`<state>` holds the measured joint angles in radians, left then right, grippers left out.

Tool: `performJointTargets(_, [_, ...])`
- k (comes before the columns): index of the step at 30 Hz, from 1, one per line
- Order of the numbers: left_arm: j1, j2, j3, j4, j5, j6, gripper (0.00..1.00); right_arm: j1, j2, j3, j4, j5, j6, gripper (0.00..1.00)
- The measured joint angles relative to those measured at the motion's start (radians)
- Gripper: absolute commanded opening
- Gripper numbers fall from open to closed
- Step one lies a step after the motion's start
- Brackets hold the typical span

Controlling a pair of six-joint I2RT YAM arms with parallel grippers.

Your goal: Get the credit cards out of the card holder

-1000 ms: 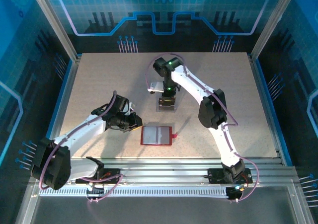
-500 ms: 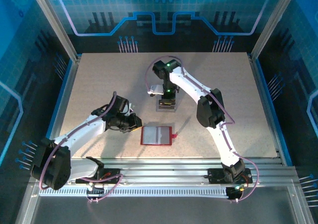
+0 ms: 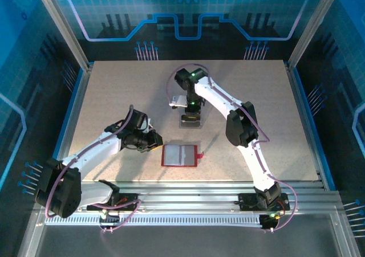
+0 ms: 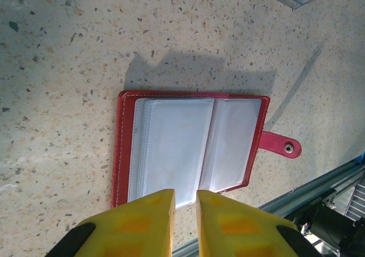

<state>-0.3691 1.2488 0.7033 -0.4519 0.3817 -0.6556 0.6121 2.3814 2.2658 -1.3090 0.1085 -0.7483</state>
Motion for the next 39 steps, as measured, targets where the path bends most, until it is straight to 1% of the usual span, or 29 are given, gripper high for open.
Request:
performJointTargets(8, [0.001, 0.000, 0.000, 0.003, 0.001, 0.000, 0.17, 0.005, -0.069, -0.080, 0.042, 0.023, 0.068, 0.20])
performJointTargets(14, [0.001, 0.014, 0.000, 0.016, 0.008, 0.000, 0.17, 0.011, -0.135, -0.125, 0.071, -0.014, 0.236, 0.21])
performJointTargets(20, [0.001, 0.055, 0.001, 0.022, 0.014, 0.000, 0.17, 0.036, -0.251, -0.313, 0.177, -0.066, 0.476, 0.18])
performJointTargets(24, [0.001, 0.081, 0.006, 0.023, 0.016, 0.000, 0.17, 0.072, -0.333, -0.446, 0.257, -0.091, 0.685, 0.16])
performJointTargets(30, [0.001, 0.116, 0.031, 0.032, 0.026, 0.001, 0.17, 0.127, -0.405, -0.549, 0.309, -0.089, 1.007, 0.12])
performJointTargets(34, [0.001, 0.129, 0.042, 0.039, 0.031, 0.003, 0.17, 0.148, -0.443, -0.622, 0.348, -0.114, 1.208, 0.15])
performJointTargets(39, [0.001, 0.131, 0.047, 0.041, 0.034, 0.004, 0.17, 0.163, -0.529, -0.782, 0.448, -0.154, 1.358, 0.17])
